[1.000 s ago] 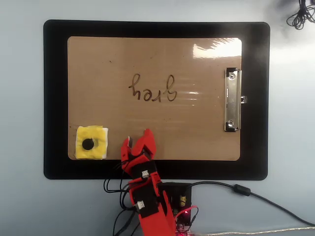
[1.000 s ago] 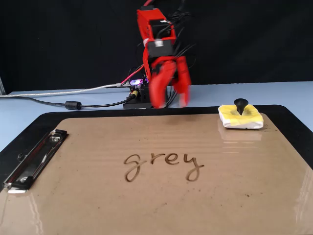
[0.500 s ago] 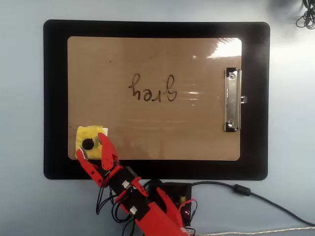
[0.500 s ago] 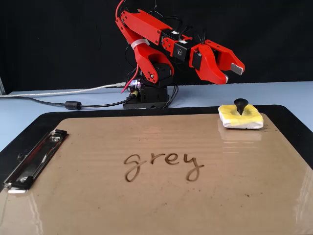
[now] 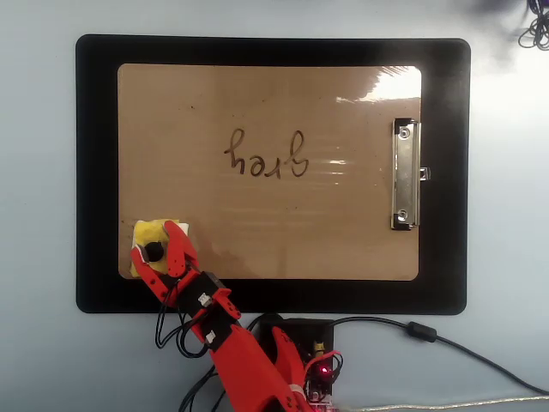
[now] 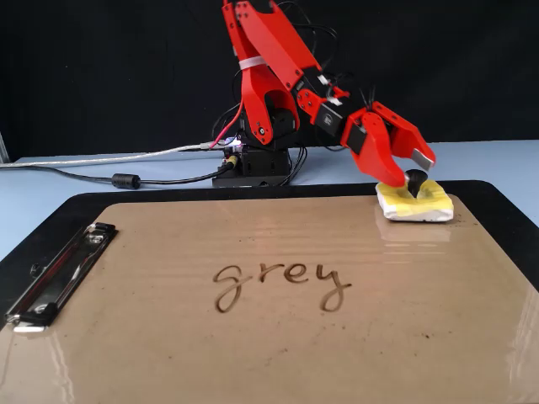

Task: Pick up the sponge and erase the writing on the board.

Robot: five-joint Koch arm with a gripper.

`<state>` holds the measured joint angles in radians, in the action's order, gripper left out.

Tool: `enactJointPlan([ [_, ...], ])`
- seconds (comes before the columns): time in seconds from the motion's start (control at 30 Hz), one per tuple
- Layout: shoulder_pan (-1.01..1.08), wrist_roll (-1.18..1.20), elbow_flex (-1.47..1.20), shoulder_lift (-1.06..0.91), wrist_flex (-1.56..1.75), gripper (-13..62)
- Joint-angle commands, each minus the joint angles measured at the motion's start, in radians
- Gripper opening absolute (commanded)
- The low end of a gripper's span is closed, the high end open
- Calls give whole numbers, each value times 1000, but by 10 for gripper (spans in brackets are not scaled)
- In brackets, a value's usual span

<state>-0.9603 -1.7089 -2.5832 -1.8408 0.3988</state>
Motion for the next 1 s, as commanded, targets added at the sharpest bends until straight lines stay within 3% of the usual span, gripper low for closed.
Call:
enactJointPlan([
  [0.0,-35,-25,25,57,207,311],
  [0.97,-94,41,-57,236,273,335],
])
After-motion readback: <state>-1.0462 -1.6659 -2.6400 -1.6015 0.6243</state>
